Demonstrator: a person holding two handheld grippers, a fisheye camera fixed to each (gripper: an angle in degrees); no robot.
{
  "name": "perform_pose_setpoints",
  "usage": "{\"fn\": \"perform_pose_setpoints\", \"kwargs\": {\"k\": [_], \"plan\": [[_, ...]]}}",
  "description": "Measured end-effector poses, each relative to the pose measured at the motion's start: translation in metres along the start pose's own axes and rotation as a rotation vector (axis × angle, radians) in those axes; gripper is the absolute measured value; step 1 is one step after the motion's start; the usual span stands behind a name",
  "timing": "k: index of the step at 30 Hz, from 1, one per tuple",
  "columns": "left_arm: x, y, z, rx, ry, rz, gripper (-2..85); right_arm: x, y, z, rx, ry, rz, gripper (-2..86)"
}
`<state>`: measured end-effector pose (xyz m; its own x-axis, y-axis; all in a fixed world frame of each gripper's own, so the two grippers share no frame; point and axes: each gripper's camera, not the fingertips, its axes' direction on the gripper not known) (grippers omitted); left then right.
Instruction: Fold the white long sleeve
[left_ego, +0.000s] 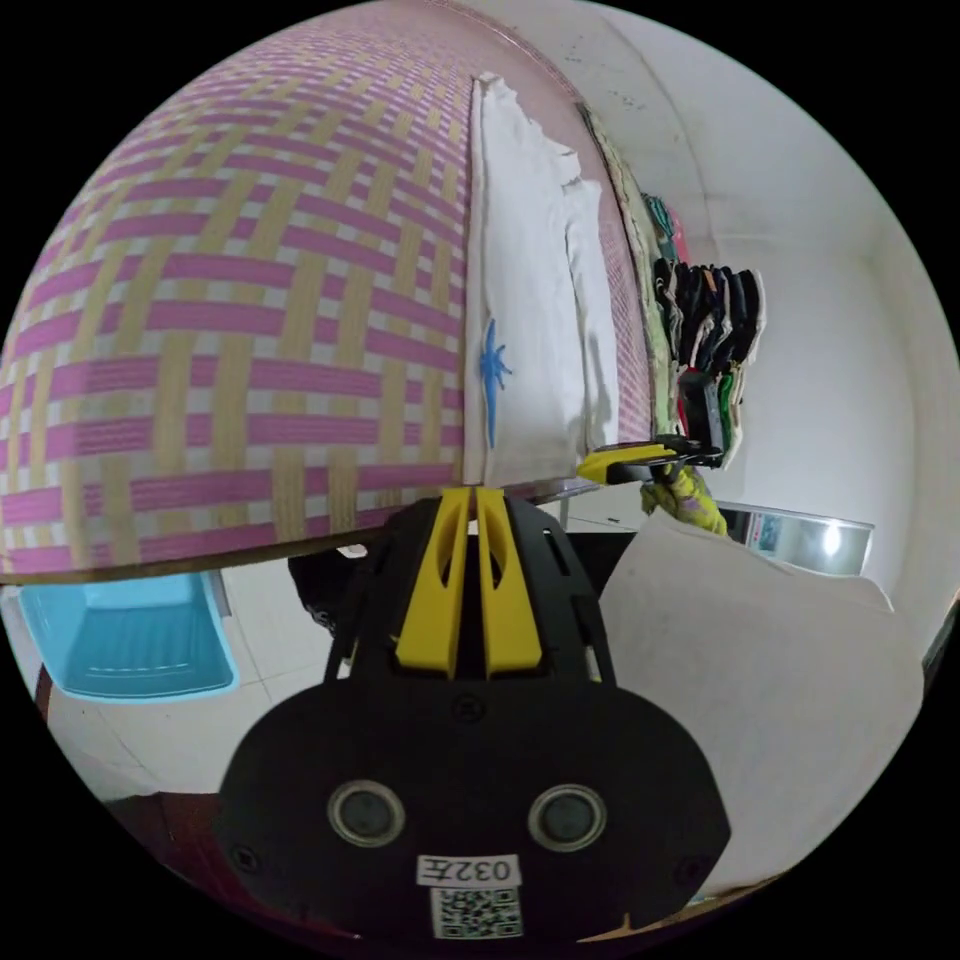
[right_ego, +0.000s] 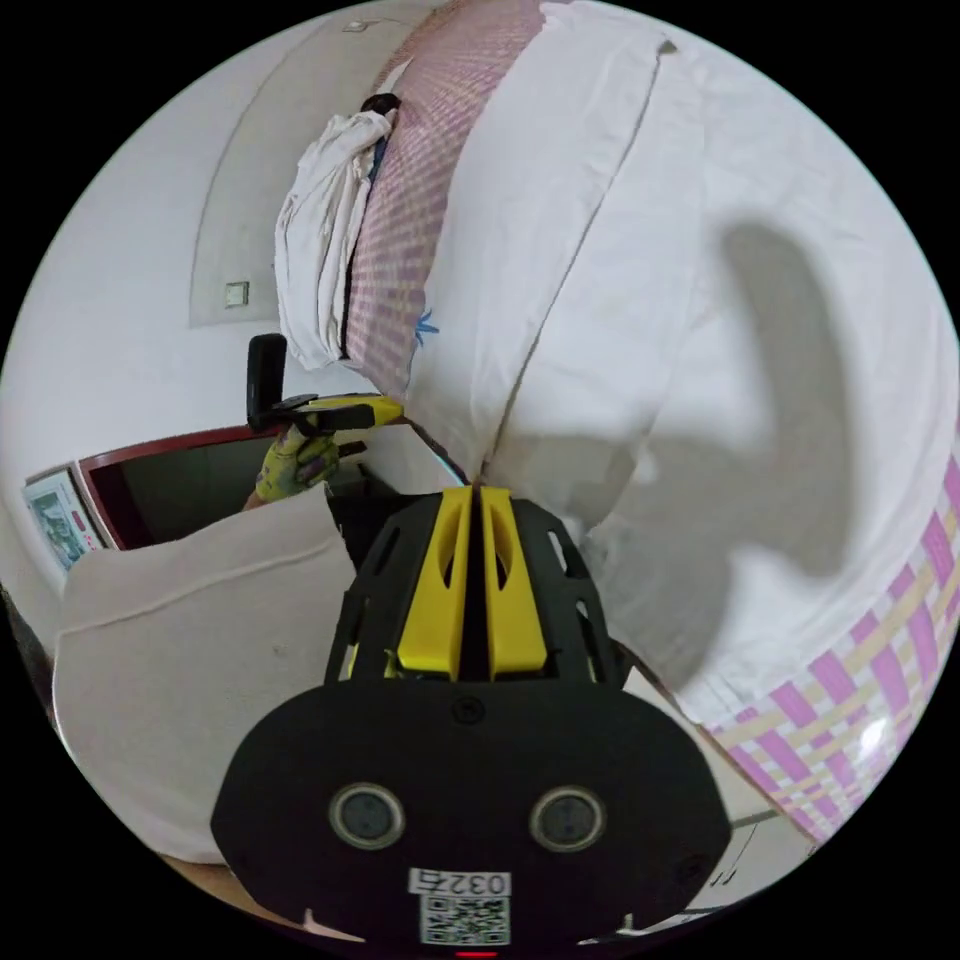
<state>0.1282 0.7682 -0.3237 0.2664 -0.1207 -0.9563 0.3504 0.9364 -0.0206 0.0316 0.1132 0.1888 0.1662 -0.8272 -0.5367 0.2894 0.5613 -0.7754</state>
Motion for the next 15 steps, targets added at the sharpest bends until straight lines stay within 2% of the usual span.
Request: {"fn": "perform_pose_setpoints", "kwargs": {"k": [4, 7, 10, 15], "plan": [[0.01, -0.002, -0.023, 0.133, 0.055, 0.083, -0.9, -0.014, -0.002, -0.02, 0.134, -0.052, -0.111, -0.9], [0.021, -0.019, -0.02, 0.17, 0.091, 0.139, -0.9, -0.017, -0.021, -0.012, 0.142, 0.008, -0.163, -1.0], [0.027, -0.039, 0.001, 0.112, 0.063, 0.169, -0.9, -0.009, -0.035, 0.005, 0.099, 0.075, -0.175, -1.0], [0.021, -0.044, 0.021, 0.037, -0.02, 0.156, -0.8, 0.008, -0.021, -0.009, 0.118, 0.008, -0.153, -0.7]]}}
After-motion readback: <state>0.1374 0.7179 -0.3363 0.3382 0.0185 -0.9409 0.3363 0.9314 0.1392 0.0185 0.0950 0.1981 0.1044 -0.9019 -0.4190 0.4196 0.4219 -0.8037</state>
